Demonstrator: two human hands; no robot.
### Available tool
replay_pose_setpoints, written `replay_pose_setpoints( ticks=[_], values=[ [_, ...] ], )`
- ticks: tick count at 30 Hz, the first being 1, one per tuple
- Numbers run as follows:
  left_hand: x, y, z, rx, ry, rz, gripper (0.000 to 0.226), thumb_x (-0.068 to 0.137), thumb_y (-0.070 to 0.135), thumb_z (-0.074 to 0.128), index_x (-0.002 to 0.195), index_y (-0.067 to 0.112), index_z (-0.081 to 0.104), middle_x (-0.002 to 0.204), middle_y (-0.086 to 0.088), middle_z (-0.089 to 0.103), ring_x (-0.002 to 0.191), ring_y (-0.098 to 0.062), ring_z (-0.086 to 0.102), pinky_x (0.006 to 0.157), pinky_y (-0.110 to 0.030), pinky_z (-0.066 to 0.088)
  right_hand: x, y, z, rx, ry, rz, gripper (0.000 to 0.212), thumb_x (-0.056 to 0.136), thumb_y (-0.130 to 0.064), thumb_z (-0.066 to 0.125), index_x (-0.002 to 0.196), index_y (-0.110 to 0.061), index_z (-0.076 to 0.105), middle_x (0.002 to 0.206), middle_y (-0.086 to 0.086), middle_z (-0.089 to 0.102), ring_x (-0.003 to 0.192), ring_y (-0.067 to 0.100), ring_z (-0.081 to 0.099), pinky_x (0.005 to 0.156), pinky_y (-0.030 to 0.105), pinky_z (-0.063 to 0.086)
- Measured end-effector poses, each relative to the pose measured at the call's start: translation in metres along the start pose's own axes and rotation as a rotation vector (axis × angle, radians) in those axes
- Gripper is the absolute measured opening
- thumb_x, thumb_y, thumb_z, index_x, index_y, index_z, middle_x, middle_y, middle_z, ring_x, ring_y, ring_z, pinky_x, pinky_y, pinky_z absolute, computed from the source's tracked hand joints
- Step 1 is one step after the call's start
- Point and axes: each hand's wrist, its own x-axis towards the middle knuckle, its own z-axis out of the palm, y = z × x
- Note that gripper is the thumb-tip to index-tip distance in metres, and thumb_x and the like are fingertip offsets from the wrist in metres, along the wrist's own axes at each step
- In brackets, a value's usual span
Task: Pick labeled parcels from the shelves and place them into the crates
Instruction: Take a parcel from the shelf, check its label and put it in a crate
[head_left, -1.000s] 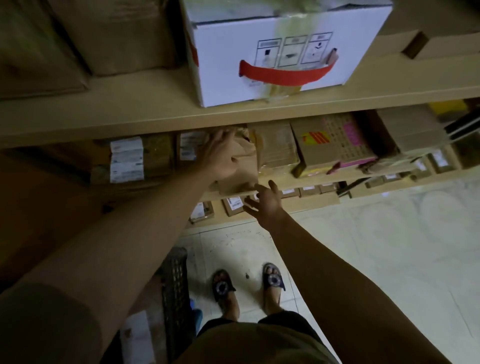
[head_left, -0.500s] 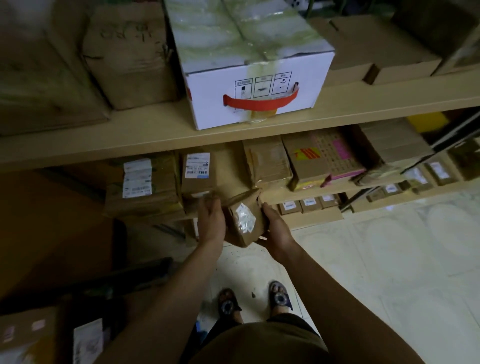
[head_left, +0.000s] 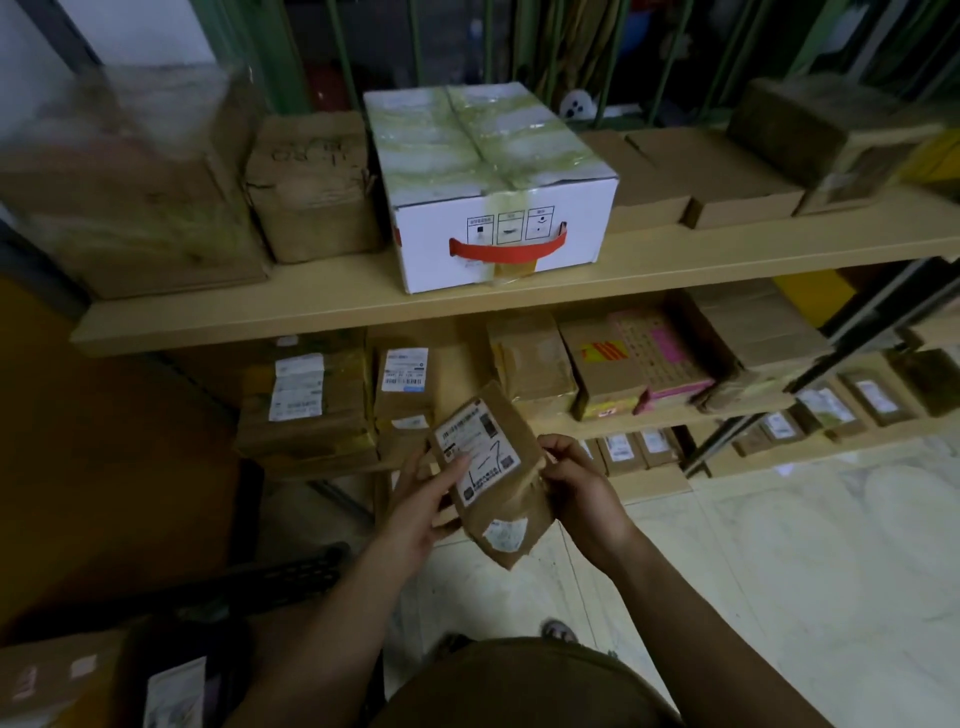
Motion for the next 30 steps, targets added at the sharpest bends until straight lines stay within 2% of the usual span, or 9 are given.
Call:
replay_pose_setpoints(
  ticks=[3, 7, 9, 13, 16, 20, 23, 26, 30],
  values=[
    [-0.011, -0.003, 0.010, -0.022, -0.061, 0.031, 0.066, 0.081, 0.033, 0.082, 0.131, 0.058, 0.047, 0.118, 0.000, 0.074, 0.113, -0.030, 0.067, 0.092, -0.066, 0.053, -0.005, -0.007, -0.002, -0.049, -0.027, -0.013, 0.042, 0.072, -0.015, 0.055, 0.114, -0.011, 0.058, 0.104, 0.013, 0.064, 0.091, 0.029, 0.058, 0.071, 0.039, 0.042],
    [-0.017, -0.004, 0.014, 0.022, -0.047, 0.140, 0.083, 0.074, 0.032, 0.086, 0.136, 0.062, 0.039, 0.122, 0.005, 0.072, 0.116, -0.028, 0.068, 0.093, -0.066, 0.053, -0.013, -0.013, 0.000, -0.116, -0.010, -0.027, 0.030, 0.076, -0.017, 0.051, 0.104, -0.017, 0.061, 0.103, 0.005, 0.066, 0.088, 0.022, 0.055, 0.067, 0.034, 0.041],
    [-0.019, -0.003, 0.015, 0.015, -0.009, 0.177, 0.087, 0.070, 0.028, 0.089, 0.132, 0.065, 0.040, 0.120, 0.007, 0.073, 0.113, -0.026, 0.069, 0.094, -0.063, 0.054, -0.017, -0.013, 0.002, -0.107, -0.011, -0.017, 0.024, 0.085, -0.026, 0.058, 0.106, -0.015, 0.061, 0.105, 0.008, 0.067, 0.095, 0.027, 0.059, 0.075, 0.037, 0.048],
    [-0.022, -0.002, 0.017, 0.061, 0.044, 0.304, 0.088, 0.062, 0.025, 0.094, 0.118, 0.071, 0.045, 0.127, 0.009, 0.067, 0.115, -0.022, 0.068, 0.092, -0.055, 0.058, -0.024, -0.013, -0.001, -0.142, -0.035, 0.069, 0.054, 0.092, -0.053, 0.064, 0.128, -0.013, 0.055, 0.125, 0.009, 0.069, 0.118, 0.027, 0.065, 0.099, 0.053, 0.051],
    [-0.021, 0.001, 0.015, 0.109, 0.055, 0.353, 0.095, 0.056, 0.034, 0.097, 0.129, 0.064, 0.045, 0.132, 0.010, 0.063, 0.119, -0.021, 0.065, 0.091, -0.055, 0.059, -0.027, -0.019, -0.002, -0.176, -0.105, 0.057, 0.062, 0.081, -0.042, 0.076, 0.133, -0.018, 0.053, 0.130, 0.006, 0.067, 0.122, 0.028, 0.063, 0.102, 0.057, 0.051],
    [-0.020, 0.004, 0.013, 0.126, 0.056, 0.366, 0.101, 0.060, 0.030, 0.096, 0.142, 0.053, 0.040, 0.135, 0.008, 0.061, 0.121, -0.020, 0.063, 0.090, -0.054, 0.059, -0.028, -0.021, 0.001, -0.185, -0.118, 0.013, 0.066, 0.075, -0.018, 0.082, 0.133, -0.016, 0.051, 0.128, 0.009, 0.067, 0.117, 0.030, 0.066, 0.096, 0.047, 0.056],
    [-0.016, 0.009, 0.009, 0.156, 0.042, 0.361, 0.091, 0.071, 0.025, 0.091, 0.140, 0.054, 0.039, 0.135, 0.009, 0.060, 0.118, -0.017, 0.064, 0.091, -0.049, 0.060, -0.028, -0.018, 0.003, -0.150, -0.095, 0.018, 0.071, 0.071, -0.019, 0.086, 0.133, -0.017, 0.052, 0.128, 0.011, 0.067, 0.116, 0.030, 0.067, 0.097, 0.047, 0.056],
    [-0.009, 0.015, 0.003, 0.118, 0.034, 0.333, 0.080, 0.077, 0.029, 0.083, 0.140, 0.053, 0.041, 0.135, 0.008, 0.061, 0.115, -0.018, 0.066, 0.081, -0.041, 0.063, -0.023, -0.013, 0.008, -0.065, -0.024, 0.047, 0.072, 0.070, -0.021, 0.087, 0.133, -0.019, 0.052, 0.126, 0.010, 0.069, 0.113, 0.028, 0.069, 0.095, 0.044, 0.056],
    [0.007, 0.021, -0.005, 0.091, 0.078, 0.321, 0.081, 0.084, 0.024, 0.079, 0.148, 0.046, 0.035, 0.138, 0.006, 0.059, 0.117, -0.018, 0.065, 0.074, -0.033, 0.062, -0.009, 0.006, 0.026, 0.090, 0.002, 0.176, 0.077, 0.070, -0.036, 0.089, 0.135, -0.033, 0.049, 0.126, 0.010, 0.070, 0.115, 0.035, 0.068, 0.099, 0.054, 0.054]
  ],
)
